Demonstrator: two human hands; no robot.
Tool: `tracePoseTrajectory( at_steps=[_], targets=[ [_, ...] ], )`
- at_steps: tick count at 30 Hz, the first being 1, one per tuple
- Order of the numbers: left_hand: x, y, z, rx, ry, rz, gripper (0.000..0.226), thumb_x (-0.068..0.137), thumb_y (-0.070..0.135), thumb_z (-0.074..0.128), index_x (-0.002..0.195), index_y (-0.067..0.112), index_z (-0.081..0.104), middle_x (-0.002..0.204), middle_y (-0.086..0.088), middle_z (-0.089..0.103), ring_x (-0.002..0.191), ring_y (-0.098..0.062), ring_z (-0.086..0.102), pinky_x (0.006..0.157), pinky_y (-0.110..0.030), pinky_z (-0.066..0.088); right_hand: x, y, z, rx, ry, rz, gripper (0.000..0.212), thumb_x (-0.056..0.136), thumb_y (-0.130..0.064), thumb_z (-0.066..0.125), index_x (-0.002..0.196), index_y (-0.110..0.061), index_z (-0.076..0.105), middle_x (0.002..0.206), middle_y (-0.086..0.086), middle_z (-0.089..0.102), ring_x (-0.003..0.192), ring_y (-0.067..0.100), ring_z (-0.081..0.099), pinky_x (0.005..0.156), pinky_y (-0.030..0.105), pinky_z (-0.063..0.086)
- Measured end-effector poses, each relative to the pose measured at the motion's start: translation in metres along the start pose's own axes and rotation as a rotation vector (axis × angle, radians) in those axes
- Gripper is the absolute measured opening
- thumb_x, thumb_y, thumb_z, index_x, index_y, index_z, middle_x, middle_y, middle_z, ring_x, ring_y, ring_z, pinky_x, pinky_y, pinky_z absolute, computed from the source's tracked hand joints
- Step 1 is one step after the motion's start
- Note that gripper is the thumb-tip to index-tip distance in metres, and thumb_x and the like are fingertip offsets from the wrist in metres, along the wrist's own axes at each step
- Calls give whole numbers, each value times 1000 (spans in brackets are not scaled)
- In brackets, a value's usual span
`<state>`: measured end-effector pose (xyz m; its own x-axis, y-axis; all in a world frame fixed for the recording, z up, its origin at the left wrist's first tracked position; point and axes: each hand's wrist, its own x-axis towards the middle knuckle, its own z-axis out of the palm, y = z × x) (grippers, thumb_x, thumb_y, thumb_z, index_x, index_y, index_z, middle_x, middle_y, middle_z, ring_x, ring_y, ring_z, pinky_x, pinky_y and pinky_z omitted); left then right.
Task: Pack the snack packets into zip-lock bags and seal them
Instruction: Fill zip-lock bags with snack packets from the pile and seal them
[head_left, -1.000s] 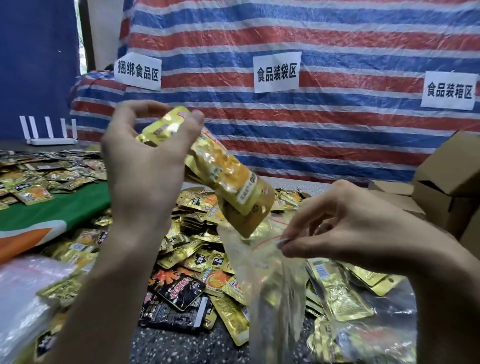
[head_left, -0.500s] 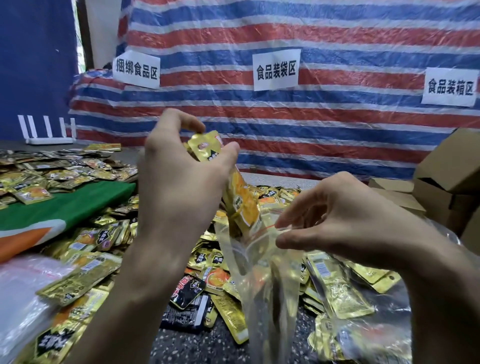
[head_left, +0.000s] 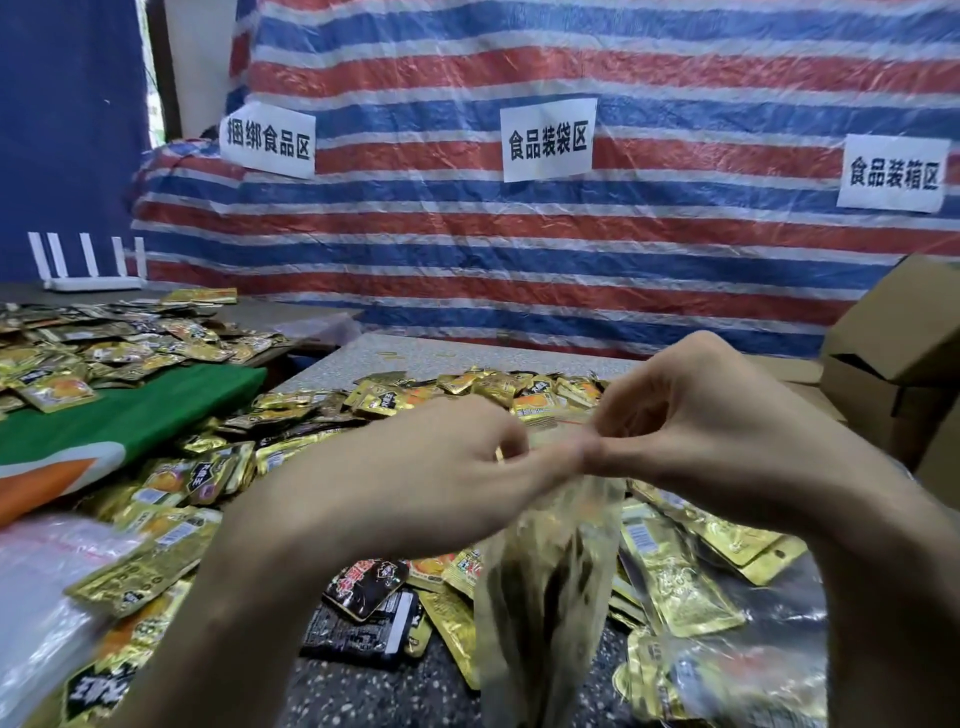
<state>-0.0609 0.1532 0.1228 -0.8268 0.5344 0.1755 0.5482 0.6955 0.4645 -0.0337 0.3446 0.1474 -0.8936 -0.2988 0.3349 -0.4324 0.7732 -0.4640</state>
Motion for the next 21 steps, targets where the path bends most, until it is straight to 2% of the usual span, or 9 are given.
tracePoseTrajectory(
  at_steps=[2,5,7,10,12,14,17,19,21],
  targets=[
    [-5,-4,-4,73,-89,54,52,78,77,48,84,29,68,75,15,68,69,0,63,69,-31,54,-1,0,-1,14,0,3,23,72,-45,79,68,-22,79,61,-3,69,52,3,55,49,25,43],
    [-6,-12,-13,125,8,87,23,87,51,65,82,30,71,80,18,69,79,4,63,78,-30,53,-3,-1,-3,33,-33,22,35,67,-53,77,65,-18,76,53,4,58,47,6,42,45,22,32],
    [-8,-18,-22,94,62,92,23,81,53,68,76,31,72,80,26,68,83,9,61,77,-21,47,-6,-1,-5,42,-91,60,38,68,-54,79,64,-17,73,50,0,48,49,10,38,46,25,28],
    [-13,-25,-31,31,47,107,31,66,66,65,74,37,75,89,27,66,91,7,60,88,-29,46,-10,-2,-7,-8,-205,123,34,65,-57,80,64,-24,74,57,1,58,53,16,48,51,32,40],
    [-15,-26,-33,46,55,103,34,59,72,62,76,45,74,99,28,63,98,7,57,93,-27,45,-11,-2,-7,-82,-219,154,28,58,-63,79,66,-36,75,80,-11,70,74,1,61,68,26,49],
    [-16,-27,-33,56,73,81,29,61,69,64,76,48,73,97,29,63,95,8,57,85,-18,46,-11,-2,-7,-158,-234,154,25,56,-64,79,73,-47,74,106,-31,60,101,-13,51,86,26,42],
    [-18,-31,-34,37,50,35,8,73,50,76,78,43,76,77,19,70,72,0,64,61,-14,49,-7,-1,-7,-184,-248,122,20,62,-53,80,80,-51,71,125,-43,42,115,-16,39,97,29,30],
    [-20,-34,-35,24,16,23,3,80,37,77,79,40,77,72,17,71,66,-1,66,58,-14,49,-4,1,-6,-154,-221,74,17,65,-46,78,81,-49,70,127,-40,48,114,-20,42,98,24,31],
    [-21,-36,-36,0,19,51,9,84,24,76,80,32,78,72,19,72,69,1,67,61,-12,49,-4,3,-5,-111,-203,60,13,69,-39,79,81,-42,73,108,-28,67,101,-15,56,92,23,48]
  ],
)
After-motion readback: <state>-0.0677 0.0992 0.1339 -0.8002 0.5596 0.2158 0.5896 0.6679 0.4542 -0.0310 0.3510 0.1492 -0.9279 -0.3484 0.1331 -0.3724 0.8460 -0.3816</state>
